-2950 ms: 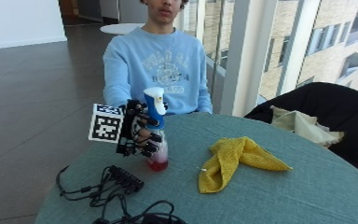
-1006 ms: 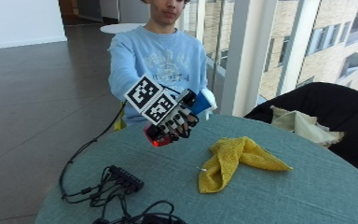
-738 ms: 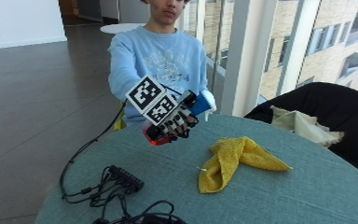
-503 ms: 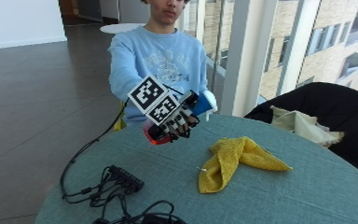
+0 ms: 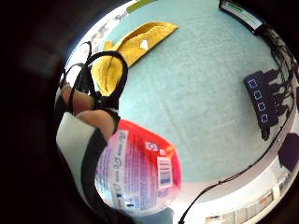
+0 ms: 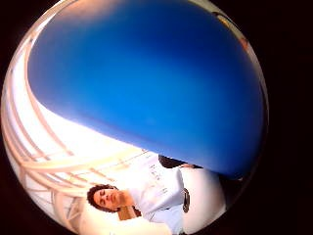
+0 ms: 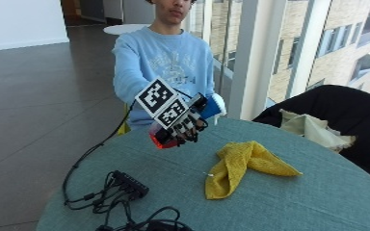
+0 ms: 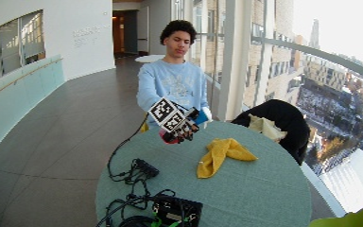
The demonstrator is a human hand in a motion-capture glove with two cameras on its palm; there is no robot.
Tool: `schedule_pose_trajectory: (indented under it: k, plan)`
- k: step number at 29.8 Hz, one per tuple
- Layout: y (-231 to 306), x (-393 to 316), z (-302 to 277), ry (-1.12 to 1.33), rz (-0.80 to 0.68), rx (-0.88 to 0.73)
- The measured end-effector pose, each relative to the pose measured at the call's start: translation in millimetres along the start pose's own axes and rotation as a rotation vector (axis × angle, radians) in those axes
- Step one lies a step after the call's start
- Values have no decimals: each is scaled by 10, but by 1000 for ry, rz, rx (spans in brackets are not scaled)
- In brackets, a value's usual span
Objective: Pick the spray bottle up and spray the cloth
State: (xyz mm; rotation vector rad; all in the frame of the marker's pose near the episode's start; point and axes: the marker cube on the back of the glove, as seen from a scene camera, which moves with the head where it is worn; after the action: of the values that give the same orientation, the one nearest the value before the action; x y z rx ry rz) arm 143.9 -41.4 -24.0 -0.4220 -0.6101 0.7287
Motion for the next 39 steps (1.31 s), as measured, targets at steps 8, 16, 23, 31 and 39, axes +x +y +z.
schedule_pose_trajectory:
  k: [8, 16, 23, 31, 39]
  plan:
    - [15, -12, 25, -3, 5, -11]
    - [-1, -17, 33, 9, 1, 0]
    - [-1, -127, 73, -31, -39, 63]
    - [6, -644, 209, -170, -246, 302]
    - [-41, -1342, 592, -275, -439, 399]
